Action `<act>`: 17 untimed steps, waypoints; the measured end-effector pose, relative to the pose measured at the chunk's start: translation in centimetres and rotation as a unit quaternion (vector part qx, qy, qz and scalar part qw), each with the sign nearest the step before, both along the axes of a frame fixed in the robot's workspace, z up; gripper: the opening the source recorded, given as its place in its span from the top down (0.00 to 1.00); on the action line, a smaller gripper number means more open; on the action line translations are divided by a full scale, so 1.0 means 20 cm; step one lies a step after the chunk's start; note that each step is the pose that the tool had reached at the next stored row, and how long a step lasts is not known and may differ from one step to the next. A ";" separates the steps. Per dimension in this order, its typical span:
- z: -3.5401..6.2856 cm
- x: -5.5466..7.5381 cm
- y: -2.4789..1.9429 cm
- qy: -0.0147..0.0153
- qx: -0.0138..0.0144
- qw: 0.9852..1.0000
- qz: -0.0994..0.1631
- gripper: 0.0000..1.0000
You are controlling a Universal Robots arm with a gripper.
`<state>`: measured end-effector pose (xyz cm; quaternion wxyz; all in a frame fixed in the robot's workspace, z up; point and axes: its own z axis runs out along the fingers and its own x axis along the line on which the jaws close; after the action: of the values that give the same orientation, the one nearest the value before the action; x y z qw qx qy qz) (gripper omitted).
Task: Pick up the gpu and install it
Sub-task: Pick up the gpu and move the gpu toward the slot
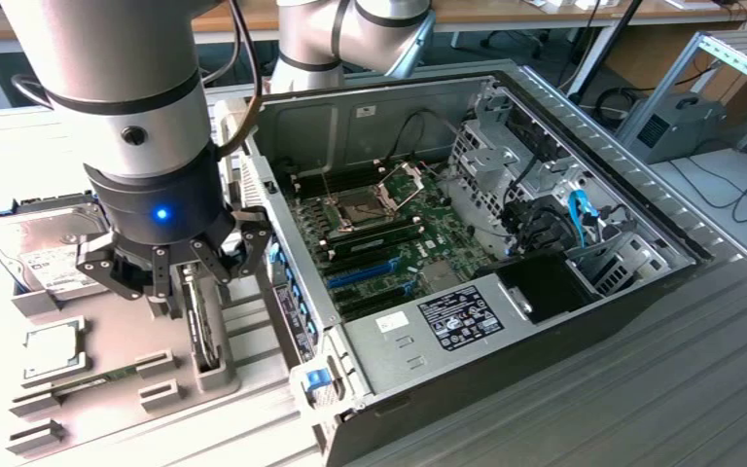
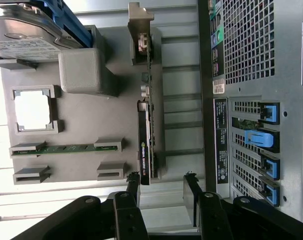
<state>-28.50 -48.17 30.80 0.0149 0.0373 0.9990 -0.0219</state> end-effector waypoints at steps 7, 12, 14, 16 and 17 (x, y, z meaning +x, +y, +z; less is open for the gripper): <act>-0.007 0.00 0.000 0.000 -0.001 1.000 0.000 0.52; -0.013 0.00 0.000 0.000 -0.002 1.000 0.000 0.52; -0.015 0.00 0.000 0.000 -0.002 1.000 0.000 0.52; -0.017 0.00 0.000 0.000 -0.002 1.000 0.000 0.52; -0.018 0.00 0.000 0.000 -0.002 1.000 0.000 0.52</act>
<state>-28.50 -48.17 30.44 0.0149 0.0372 0.9989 -0.0242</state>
